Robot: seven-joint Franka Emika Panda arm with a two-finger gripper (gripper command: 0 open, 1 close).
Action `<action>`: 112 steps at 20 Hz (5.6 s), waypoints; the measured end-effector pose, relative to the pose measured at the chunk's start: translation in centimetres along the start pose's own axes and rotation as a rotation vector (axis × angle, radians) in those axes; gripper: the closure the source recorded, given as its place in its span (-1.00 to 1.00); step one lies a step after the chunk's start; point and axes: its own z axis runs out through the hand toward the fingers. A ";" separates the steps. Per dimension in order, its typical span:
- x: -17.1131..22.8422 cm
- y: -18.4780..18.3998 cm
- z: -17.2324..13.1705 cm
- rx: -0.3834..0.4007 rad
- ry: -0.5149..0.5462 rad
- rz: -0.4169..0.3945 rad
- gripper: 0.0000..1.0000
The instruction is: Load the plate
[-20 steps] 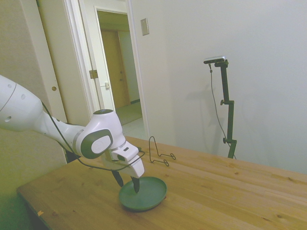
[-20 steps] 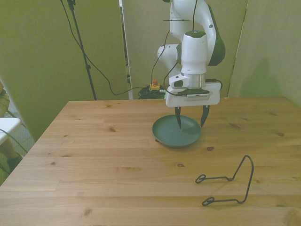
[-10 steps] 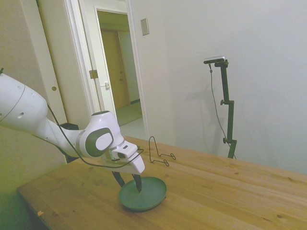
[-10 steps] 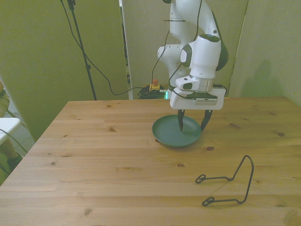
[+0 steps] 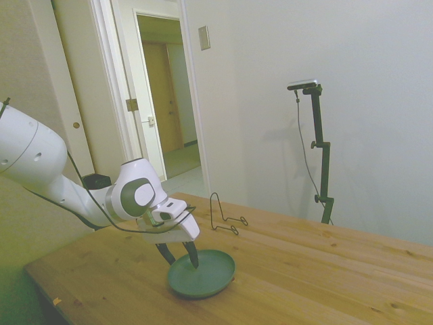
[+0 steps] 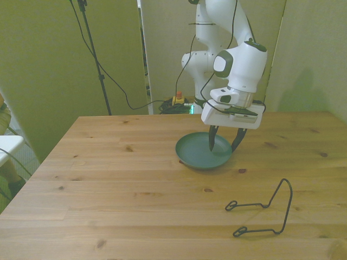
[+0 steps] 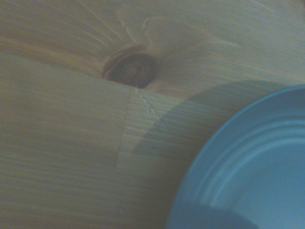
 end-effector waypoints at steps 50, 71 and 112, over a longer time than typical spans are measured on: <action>13.6 4.2 -13.1 0.462 -0.037 0.210 1.00; 19.5 3.0 -13.5 0.906 -0.074 0.181 1.00; 20.3 4.4 -5.0 1.364 -0.202 0.135 1.00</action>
